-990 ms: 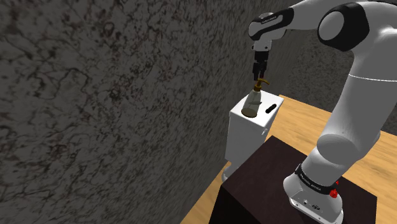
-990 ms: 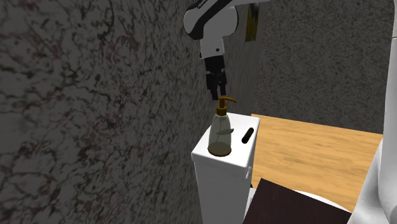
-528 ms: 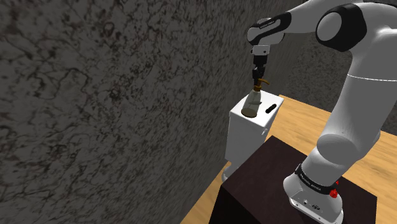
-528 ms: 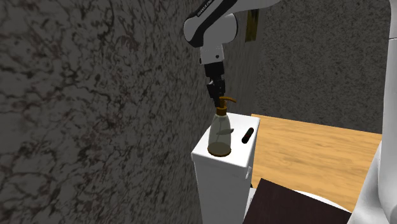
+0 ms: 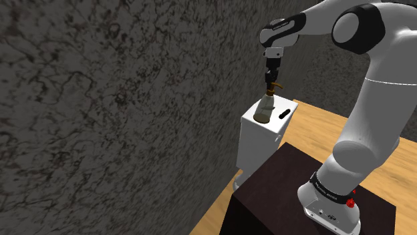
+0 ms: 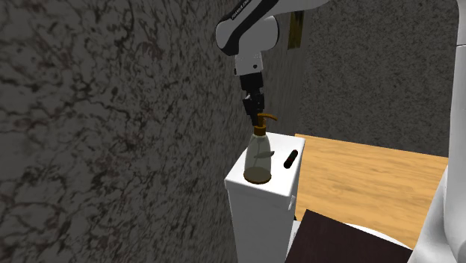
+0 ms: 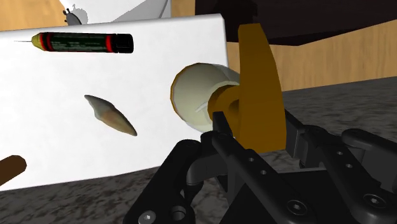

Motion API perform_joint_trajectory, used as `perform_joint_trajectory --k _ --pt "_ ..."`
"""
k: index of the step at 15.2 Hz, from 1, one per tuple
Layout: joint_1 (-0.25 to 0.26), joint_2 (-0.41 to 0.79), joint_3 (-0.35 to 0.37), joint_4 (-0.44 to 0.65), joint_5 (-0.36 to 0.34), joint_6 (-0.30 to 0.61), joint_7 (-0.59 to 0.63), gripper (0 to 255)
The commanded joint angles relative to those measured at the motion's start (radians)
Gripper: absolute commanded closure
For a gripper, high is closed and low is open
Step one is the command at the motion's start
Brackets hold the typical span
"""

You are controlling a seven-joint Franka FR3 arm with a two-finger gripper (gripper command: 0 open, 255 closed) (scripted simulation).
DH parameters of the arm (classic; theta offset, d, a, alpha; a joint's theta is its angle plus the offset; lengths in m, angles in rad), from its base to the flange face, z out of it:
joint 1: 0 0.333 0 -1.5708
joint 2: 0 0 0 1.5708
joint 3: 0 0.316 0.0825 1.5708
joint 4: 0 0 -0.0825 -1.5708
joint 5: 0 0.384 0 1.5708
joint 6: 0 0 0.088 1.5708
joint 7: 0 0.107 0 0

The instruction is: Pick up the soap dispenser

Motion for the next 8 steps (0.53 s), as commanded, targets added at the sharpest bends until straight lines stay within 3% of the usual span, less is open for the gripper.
perform_joint_trajectory --k 1,8 --pt "0.0 -0.002 -0.001 0.009 -0.001 -0.013 0.0 255" --pt "0.001 -0.023 -0.003 0.077 -0.009 -0.1 0.0 255"
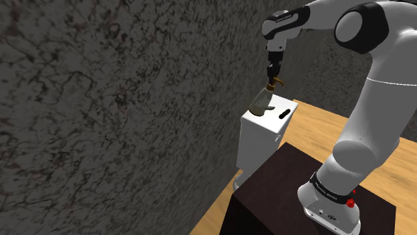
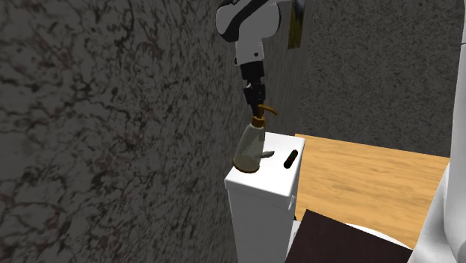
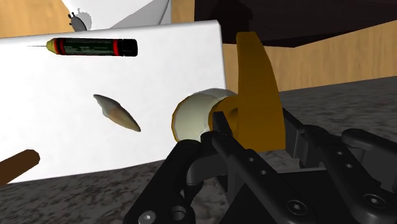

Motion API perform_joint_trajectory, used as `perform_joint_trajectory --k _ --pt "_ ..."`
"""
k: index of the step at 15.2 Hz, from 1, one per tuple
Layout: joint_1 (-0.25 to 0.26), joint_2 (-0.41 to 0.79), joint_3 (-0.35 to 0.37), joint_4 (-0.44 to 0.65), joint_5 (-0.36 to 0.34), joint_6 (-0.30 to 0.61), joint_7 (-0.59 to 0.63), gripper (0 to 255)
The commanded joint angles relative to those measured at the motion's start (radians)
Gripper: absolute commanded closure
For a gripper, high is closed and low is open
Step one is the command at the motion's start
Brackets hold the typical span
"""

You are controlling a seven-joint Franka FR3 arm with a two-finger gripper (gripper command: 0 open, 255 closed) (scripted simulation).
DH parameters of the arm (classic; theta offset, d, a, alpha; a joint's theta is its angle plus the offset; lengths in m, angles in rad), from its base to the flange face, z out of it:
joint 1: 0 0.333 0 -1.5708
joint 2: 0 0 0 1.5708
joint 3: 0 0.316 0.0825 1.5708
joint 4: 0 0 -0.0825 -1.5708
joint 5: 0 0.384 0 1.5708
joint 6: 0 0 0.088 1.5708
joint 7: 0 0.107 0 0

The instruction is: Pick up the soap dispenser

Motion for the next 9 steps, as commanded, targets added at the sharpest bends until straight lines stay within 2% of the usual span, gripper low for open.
perform_joint_trajectory --k 1,9 --pt "0.002 -0.006 0.0 0.022 -0.002 -0.028 0.002 255" --pt "0.001 -0.015 -0.001 0.094 -0.005 -0.107 0.0 255"
